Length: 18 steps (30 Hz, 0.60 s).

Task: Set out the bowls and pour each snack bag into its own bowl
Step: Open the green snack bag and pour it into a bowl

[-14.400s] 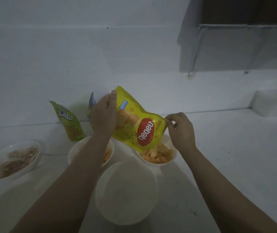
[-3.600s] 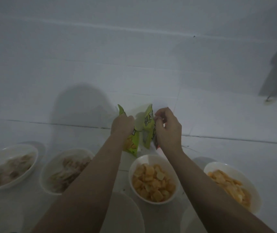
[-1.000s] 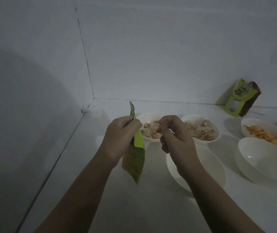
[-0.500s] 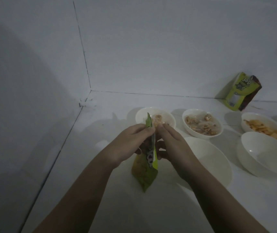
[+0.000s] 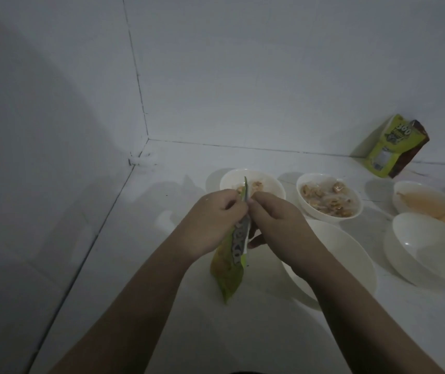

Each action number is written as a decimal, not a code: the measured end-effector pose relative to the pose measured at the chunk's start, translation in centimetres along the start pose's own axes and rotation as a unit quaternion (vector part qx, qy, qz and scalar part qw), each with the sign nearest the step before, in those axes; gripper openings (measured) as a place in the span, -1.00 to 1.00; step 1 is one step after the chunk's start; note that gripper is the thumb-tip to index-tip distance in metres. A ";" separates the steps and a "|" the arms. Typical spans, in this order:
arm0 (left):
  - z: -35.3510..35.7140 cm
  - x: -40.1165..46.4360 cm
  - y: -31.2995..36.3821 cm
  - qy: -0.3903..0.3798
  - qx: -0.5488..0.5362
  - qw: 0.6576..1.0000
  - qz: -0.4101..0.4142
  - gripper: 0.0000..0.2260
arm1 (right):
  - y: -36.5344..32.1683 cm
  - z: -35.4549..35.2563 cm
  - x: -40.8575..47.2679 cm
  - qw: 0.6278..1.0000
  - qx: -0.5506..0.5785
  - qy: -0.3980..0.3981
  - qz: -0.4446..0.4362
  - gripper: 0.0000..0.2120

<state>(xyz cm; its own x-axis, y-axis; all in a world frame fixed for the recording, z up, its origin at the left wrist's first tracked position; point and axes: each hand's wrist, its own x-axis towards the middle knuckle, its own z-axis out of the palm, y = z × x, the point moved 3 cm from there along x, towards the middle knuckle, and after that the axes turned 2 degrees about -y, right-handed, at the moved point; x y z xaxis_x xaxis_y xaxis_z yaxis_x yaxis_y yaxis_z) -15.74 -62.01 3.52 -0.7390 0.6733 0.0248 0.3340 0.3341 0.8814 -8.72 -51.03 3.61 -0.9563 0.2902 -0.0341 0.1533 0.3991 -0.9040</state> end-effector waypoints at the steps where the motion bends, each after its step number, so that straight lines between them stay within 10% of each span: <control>1: 0.1 0.0 0.0 0.018 0.032 0.999 0.005 -0.74 | 0.0 -0.1 0.0 1.000 -0.004 0.007 0.003 -0.71; 11: -2.2 -0.5 0.2 0.104 0.283 0.952 -0.059 -0.74 | 0.1 -1.7 -0.4 0.992 -0.106 0.066 0.001 -0.76; 18: -0.2 -1.3 2.2 -0.124 0.249 0.957 -0.087 -0.80 | -0.8 -1.3 -0.9 0.988 -0.153 0.010 0.014 -0.75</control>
<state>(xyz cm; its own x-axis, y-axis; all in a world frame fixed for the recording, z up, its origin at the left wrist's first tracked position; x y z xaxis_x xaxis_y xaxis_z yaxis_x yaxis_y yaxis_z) -14.19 -62.32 5.51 -0.6686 0.6934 -0.2687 0.5009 0.6870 0.5264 -7.68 -50.47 4.93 -0.9461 0.3206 -0.0465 0.2509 0.6343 -0.7313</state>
